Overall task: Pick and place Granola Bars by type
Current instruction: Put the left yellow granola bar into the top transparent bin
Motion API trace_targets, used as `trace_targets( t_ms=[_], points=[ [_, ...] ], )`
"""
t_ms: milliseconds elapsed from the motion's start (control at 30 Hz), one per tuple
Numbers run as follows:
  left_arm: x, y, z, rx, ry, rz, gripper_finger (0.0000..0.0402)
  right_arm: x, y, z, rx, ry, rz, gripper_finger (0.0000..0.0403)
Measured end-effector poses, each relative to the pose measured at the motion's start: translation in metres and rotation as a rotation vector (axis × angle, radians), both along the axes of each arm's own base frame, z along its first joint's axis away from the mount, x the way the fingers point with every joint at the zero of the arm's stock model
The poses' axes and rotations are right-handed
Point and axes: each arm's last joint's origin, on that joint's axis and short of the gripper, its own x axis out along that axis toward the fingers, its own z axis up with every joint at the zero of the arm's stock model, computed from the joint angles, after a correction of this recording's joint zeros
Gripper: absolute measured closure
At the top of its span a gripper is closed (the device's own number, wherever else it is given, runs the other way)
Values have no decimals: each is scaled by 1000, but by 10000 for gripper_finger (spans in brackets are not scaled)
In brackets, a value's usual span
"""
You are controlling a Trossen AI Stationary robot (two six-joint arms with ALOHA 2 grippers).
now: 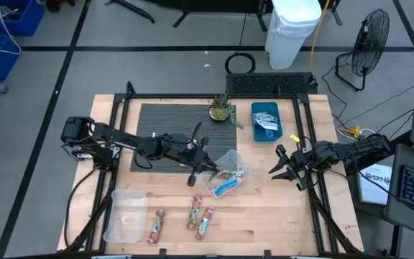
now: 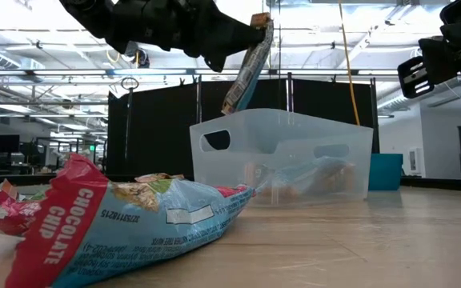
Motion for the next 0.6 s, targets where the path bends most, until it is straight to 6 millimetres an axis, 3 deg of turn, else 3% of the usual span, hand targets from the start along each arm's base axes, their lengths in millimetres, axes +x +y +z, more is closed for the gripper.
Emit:
trace_targets(
  t_ms=[333, 600],
  points=[
    [0, 0, 0, 4, -1, -1, 363, 0, 0, 0, 0, -1, 0, 314],
    [0, 0, 0, 4, 0, 0, 295, 0, 0, 0, 0, 0, 0, 314]
  ],
)
